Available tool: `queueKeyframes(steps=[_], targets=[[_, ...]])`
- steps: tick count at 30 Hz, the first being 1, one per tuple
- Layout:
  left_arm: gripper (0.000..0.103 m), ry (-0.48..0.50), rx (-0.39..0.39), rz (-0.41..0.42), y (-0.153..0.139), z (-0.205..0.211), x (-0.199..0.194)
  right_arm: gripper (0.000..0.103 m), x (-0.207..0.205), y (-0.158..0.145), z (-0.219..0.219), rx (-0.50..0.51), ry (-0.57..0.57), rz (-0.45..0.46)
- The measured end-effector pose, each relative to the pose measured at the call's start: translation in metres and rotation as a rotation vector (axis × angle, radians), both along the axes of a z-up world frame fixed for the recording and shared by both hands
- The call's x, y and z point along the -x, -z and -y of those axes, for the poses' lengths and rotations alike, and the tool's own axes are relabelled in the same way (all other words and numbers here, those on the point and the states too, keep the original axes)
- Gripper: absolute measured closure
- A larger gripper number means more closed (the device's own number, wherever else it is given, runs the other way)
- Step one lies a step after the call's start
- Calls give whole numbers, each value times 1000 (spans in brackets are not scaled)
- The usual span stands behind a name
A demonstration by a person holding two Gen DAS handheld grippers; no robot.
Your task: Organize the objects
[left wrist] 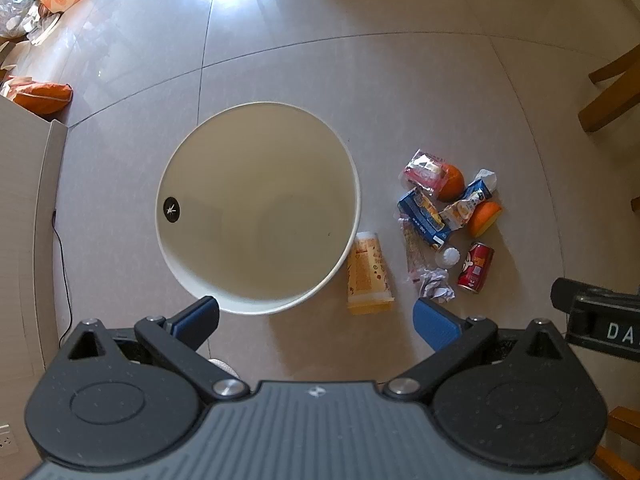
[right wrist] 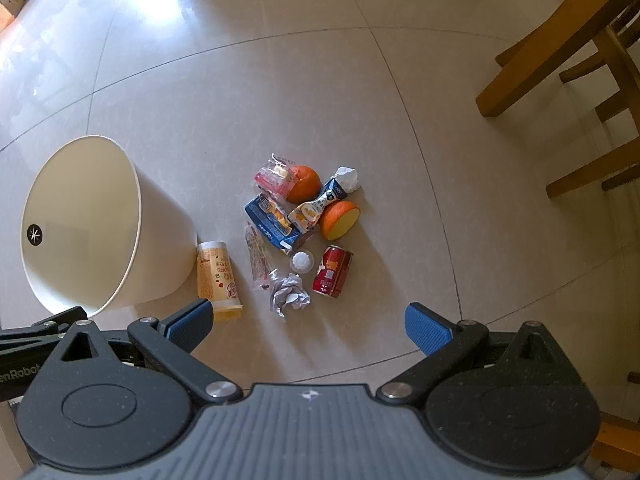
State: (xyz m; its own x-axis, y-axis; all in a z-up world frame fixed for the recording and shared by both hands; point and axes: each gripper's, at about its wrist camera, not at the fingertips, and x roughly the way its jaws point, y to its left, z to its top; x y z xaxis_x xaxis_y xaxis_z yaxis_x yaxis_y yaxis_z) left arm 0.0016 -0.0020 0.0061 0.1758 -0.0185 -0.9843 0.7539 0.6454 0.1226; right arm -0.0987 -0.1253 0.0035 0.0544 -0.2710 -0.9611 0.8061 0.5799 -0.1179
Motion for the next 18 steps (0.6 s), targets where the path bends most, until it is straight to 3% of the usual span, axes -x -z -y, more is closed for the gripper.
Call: queueKeyframes(steps=[18], targets=[[1, 1, 10, -2, -5, 1, -1, 0, 1, 1, 1, 1, 17, 2]])
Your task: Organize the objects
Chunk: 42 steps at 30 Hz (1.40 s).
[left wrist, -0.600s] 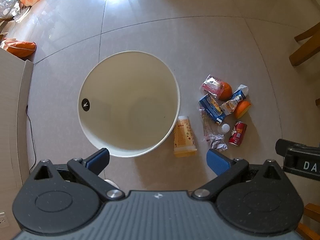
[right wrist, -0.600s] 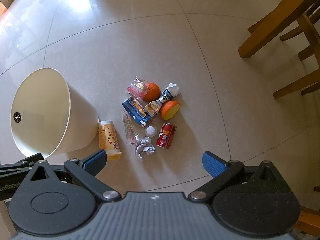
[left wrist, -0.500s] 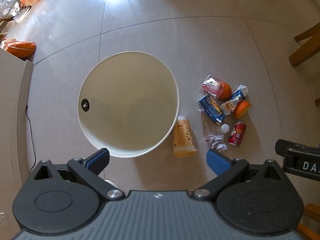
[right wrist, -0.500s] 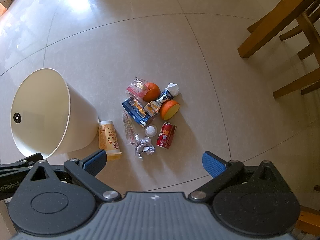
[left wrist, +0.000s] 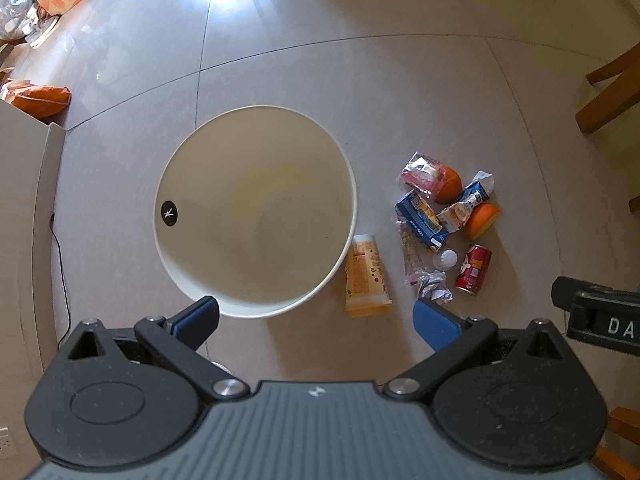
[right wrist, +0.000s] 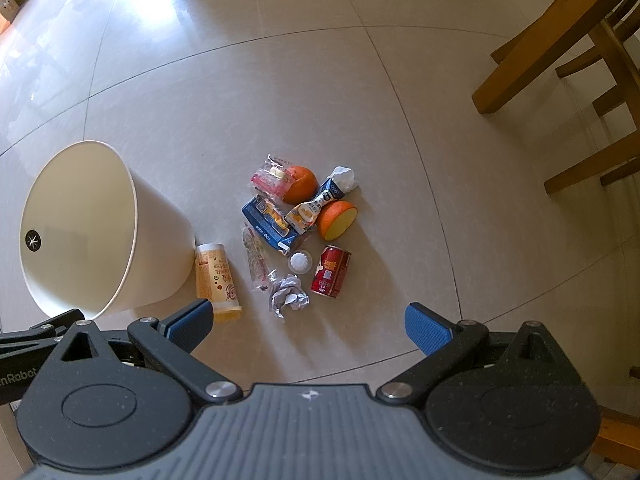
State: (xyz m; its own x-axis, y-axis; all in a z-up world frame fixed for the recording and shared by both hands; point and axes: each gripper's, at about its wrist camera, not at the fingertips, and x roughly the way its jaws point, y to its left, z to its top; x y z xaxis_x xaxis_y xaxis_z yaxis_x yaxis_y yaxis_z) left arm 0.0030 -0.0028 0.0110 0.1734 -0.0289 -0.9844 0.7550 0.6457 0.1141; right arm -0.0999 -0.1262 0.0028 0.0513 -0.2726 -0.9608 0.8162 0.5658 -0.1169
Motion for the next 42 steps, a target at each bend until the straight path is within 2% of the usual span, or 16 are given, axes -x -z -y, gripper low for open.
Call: queueKeyframes(steps=[14, 31, 42], targets=[[1, 23, 37, -2, 0, -3, 1, 0, 0, 1, 1, -4, 4, 0], [1, -19, 92, -39, 6, -13, -13, 0, -7, 2, 0, -3, -22, -16], [1, -46, 128, 34, 6, -26, -35, 0, -29, 2, -2, -1, -55, -20]])
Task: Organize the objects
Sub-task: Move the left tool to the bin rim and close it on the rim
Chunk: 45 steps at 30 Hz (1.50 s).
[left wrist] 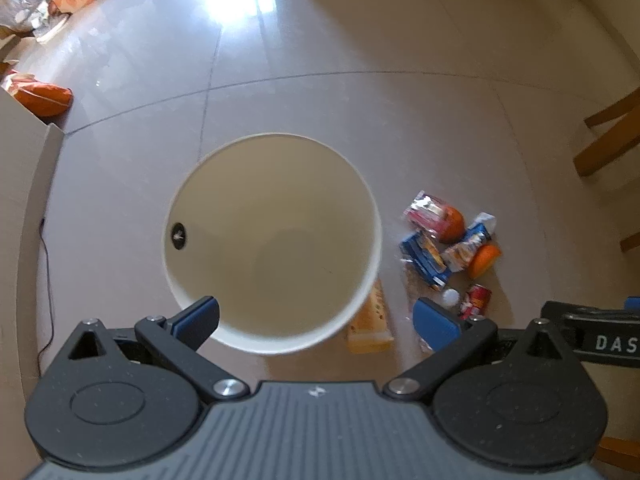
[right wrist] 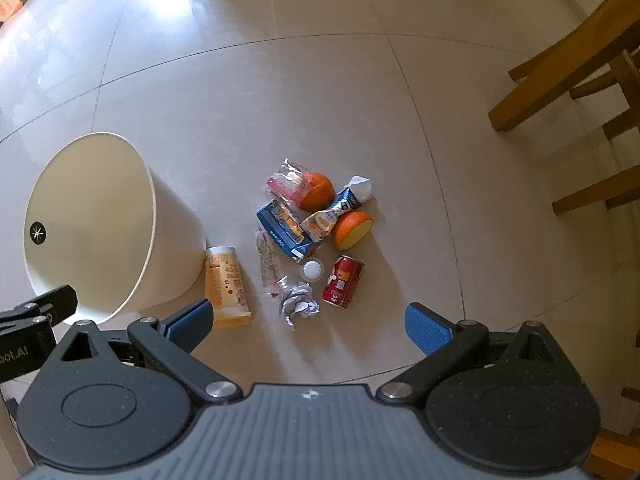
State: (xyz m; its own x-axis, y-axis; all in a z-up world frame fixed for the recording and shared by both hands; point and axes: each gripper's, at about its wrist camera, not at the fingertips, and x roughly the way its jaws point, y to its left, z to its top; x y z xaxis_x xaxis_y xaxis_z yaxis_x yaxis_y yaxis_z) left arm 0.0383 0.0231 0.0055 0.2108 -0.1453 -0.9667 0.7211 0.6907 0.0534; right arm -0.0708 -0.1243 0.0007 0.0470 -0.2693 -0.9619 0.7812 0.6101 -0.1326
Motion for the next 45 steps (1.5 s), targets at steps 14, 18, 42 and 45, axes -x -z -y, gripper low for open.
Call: queueKeyframes(steps=[14, 18, 42, 45], targets=[[1, -15, 82, 14, 10, -25, -21, 0, -13, 7, -6, 4, -36, -27], [1, -46, 113, -29, 9, -38, -38, 0, -21, 0, -10, 20, -13, -40], [8, -179, 40, 155, 79, -58, -132, 0, -72, 58, -39, -29, -146, 11], [10, -183, 42, 150, 97, -58, -143, 0, -68, 71, -38, -38, -184, 22]])
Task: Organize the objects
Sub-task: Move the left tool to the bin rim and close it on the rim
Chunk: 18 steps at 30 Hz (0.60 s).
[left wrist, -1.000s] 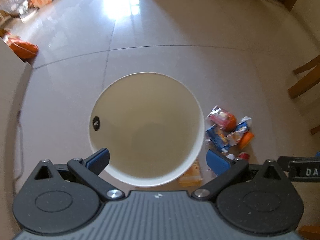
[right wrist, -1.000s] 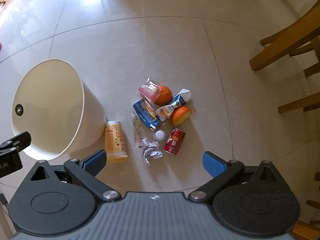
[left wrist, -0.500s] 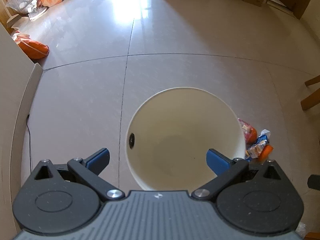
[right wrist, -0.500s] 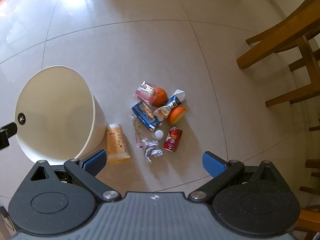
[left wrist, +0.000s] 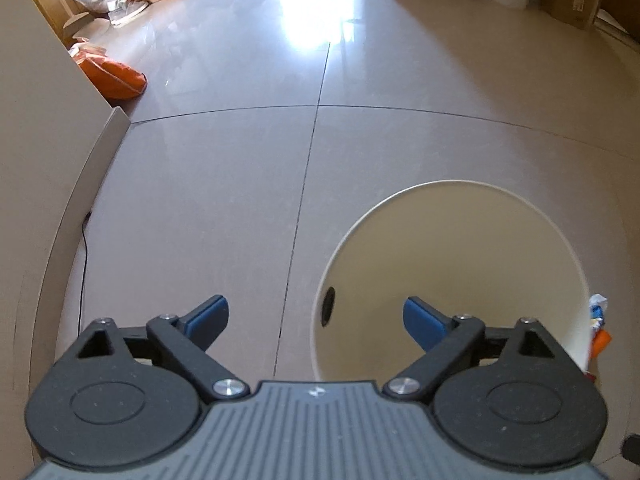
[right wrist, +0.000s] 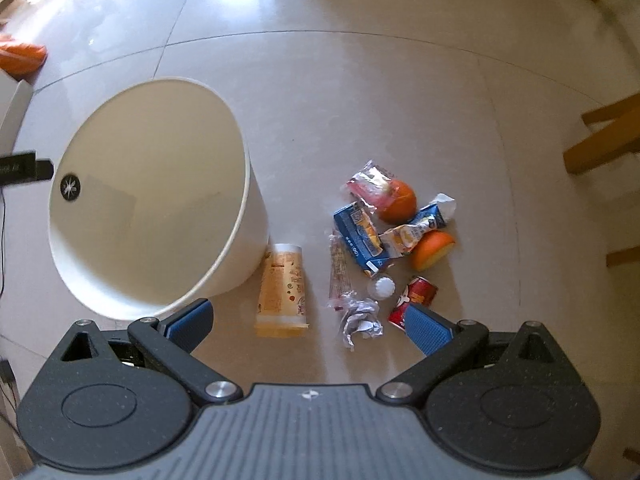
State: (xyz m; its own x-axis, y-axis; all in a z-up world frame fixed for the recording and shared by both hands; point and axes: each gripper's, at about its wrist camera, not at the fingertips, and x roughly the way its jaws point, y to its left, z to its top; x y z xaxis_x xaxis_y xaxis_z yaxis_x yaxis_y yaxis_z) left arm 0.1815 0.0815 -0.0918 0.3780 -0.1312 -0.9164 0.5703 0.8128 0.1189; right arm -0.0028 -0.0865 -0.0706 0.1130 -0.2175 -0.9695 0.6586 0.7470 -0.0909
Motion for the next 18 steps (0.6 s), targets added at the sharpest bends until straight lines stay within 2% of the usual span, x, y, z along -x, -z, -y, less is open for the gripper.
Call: queueKeyframes(steps=[9, 11, 15, 18], targets=[[36, 64, 13, -49, 45, 8, -15, 0, 20, 34, 10, -18, 28, -6], [44, 78, -1, -59, 51, 9, -16, 0, 23, 39, 13, -18, 41, -10], [56, 89, -9, -87, 60, 6, -21, 0, 27, 47, 17, -18, 69, -16], [60, 93, -10, -99, 63, 5, -26, 0, 31, 52, 19, -26, 97, -16]])
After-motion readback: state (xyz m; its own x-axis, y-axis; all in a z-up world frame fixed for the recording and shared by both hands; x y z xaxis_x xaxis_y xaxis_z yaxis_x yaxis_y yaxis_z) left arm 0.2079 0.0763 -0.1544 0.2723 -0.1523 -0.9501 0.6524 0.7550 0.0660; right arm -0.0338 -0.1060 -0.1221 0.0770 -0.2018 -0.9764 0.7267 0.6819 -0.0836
